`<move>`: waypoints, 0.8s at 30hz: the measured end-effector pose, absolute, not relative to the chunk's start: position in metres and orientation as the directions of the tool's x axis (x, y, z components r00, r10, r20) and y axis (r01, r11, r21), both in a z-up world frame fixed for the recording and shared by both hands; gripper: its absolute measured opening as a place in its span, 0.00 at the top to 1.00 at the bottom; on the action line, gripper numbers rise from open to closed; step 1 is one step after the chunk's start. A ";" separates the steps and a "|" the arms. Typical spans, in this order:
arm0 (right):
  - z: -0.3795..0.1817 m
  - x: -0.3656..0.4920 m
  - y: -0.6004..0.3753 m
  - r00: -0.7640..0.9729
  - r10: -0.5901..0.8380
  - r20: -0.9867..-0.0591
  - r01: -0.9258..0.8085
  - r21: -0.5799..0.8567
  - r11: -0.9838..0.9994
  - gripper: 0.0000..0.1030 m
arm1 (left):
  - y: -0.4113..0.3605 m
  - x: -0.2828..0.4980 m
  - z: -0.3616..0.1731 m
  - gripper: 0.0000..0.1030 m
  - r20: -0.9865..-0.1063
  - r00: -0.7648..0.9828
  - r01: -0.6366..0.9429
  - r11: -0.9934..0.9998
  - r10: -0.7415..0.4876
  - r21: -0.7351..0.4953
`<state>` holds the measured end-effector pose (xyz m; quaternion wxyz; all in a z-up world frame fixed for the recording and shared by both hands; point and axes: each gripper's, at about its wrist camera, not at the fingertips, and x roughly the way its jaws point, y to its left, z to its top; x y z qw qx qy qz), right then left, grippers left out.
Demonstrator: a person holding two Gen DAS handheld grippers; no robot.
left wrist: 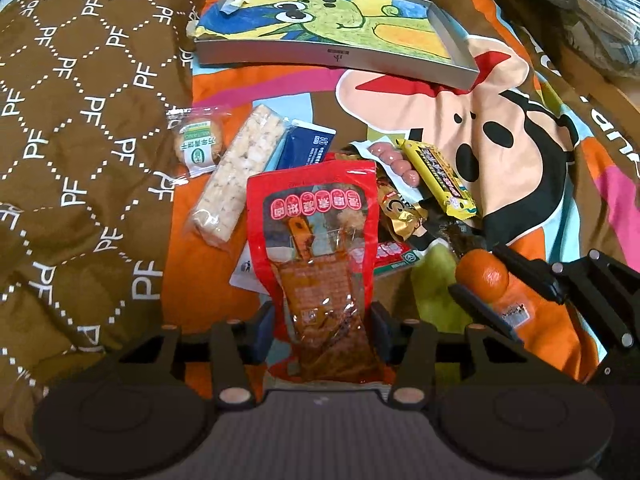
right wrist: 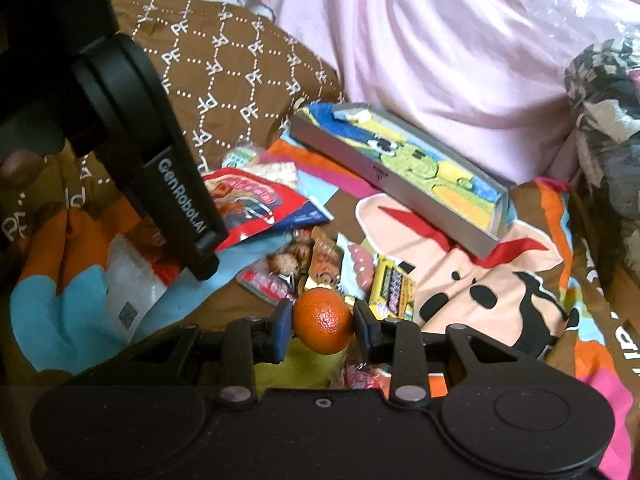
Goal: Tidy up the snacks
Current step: 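Close the right gripper on the mandarin while the left gripper grasps the red packet, then carry the mandarin and red packet into the grey tray and release both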
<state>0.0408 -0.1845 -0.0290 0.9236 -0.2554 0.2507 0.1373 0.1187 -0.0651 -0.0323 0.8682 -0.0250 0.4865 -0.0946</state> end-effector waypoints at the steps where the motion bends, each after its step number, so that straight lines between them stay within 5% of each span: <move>1: -0.028 0.040 -0.185 0.842 0.128 -0.525 -0.378 -0.403 0.833 0.67 | -0.065 0.117 -0.032 0.49 -0.839 0.510 0.138 0.981 -0.188 -0.136; 24: 0.020 0.061 -0.206 0.917 0.108 -0.383 -0.257 -0.364 0.895 0.66 | -0.068 0.150 0.017 0.48 -0.701 0.688 0.126 0.983 -0.186 -0.137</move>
